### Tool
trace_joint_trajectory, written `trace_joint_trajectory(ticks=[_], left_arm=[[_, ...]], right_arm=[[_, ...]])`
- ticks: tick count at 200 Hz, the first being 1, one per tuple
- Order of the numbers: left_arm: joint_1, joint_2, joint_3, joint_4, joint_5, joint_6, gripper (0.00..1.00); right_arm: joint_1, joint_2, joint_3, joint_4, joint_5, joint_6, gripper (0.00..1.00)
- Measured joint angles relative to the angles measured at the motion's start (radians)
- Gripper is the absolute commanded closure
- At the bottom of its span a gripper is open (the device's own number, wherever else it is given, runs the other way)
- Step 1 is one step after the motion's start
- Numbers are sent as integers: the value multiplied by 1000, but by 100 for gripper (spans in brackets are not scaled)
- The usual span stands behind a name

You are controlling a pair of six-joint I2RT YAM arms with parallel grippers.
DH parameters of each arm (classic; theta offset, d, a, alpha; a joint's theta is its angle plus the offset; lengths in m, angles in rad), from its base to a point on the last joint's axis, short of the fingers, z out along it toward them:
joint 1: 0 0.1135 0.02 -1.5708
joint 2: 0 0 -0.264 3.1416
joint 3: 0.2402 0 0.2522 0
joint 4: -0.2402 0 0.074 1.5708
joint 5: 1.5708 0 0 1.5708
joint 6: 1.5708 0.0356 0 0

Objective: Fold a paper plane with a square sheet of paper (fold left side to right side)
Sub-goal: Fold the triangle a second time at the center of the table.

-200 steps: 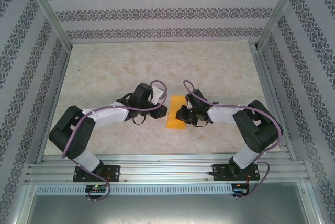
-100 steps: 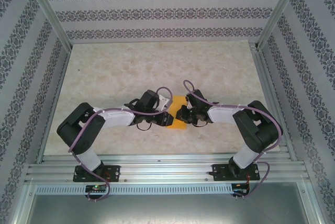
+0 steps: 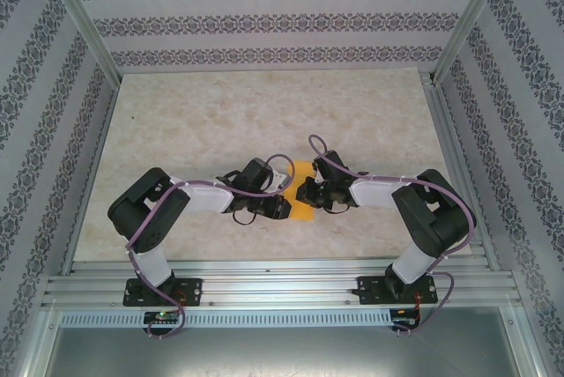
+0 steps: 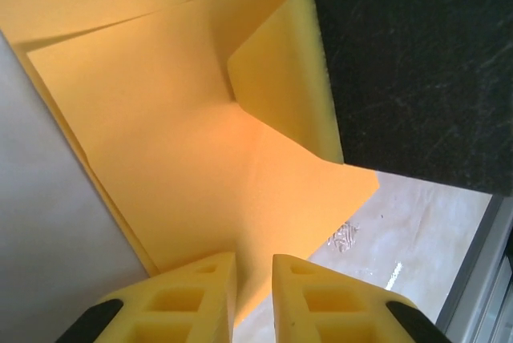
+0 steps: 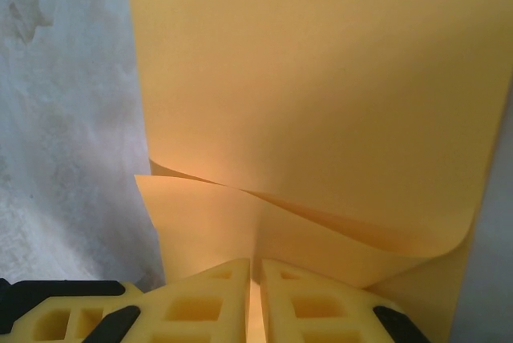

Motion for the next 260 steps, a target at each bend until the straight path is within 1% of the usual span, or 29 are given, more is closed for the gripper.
trace_joint_trajectory(ticks=[56, 87, 131, 185, 227, 260], left_arm=[[-1, -2, -15, 18, -16, -2, 85], [-1, -3, -18, 23, -20, -4, 86], [-1, -3, -18, 23, -27, -5, 87], [-1, -3, -19, 23, -31, -7, 87], [-1, -5, -30, 40, -31, -7, 88], [-1, -6, -42, 60, -32, -7, 89]], right_arm=[[0, -61, 0, -12, -12, -35, 90], [27, -68, -1, 3, -34, -19, 90], [46, -19, -5, 48, -52, 19, 90], [51, 23, -4, 45, -37, 10, 91], [40, 21, -4, 42, -23, -47, 90], [-8, 14, -4, 29, -21, -105, 90]])
